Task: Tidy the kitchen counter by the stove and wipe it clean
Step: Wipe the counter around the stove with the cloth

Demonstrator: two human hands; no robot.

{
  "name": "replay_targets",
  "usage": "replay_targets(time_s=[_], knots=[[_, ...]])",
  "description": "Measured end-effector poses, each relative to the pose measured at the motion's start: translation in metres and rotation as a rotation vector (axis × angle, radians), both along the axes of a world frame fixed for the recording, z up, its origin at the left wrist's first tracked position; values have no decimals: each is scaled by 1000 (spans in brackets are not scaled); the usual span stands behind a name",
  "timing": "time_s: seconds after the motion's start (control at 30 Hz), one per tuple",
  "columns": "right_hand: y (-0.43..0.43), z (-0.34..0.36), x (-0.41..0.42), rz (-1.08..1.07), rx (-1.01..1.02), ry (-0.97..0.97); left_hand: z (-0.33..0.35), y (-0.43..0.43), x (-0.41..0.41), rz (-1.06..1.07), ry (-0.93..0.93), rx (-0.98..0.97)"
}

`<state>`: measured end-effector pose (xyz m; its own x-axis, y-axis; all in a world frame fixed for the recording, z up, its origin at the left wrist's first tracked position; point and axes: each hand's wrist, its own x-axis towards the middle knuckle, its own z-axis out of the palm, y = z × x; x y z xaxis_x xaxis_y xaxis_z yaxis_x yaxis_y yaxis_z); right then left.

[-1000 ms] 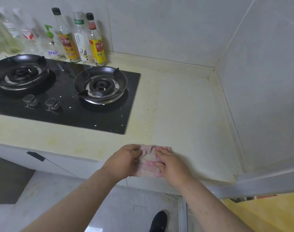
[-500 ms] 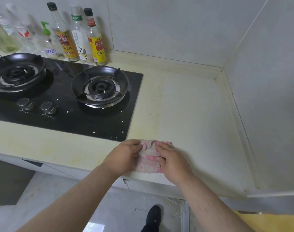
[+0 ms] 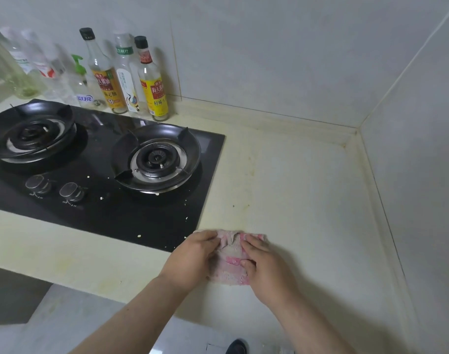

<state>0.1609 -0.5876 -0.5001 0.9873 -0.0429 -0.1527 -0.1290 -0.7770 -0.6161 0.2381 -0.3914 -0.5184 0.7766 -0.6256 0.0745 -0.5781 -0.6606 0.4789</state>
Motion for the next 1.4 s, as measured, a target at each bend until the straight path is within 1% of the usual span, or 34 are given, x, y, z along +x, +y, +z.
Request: replay_targets(time_s=[0.33,0.5,0.67,0.9,1.03,1.13,1.23,1.4], knots=[[-12,3,23,41,-43,9,5,-11,23,7,28,29],[-18,1,36,43,-54,-23,2,-16,35,40,33,28],[-21,-4,49,38,-68,-46,5,-22,45,71,-4,5],[-27,-2,69,-12,-40,-58,14,-29,67,28,12,-22],[-33,1,78,-50,37,-50,18,-30,80,-5,22,-48],[-38,-1,84,-74,66,-51,24,-34,90,-43,-10,-81],[-41,-1,92,-79,75,-46,27,-36,99,-48,-23,-54],[-47,-4,108,-111,69,-56,28,-43,119,-33,60,-78]])
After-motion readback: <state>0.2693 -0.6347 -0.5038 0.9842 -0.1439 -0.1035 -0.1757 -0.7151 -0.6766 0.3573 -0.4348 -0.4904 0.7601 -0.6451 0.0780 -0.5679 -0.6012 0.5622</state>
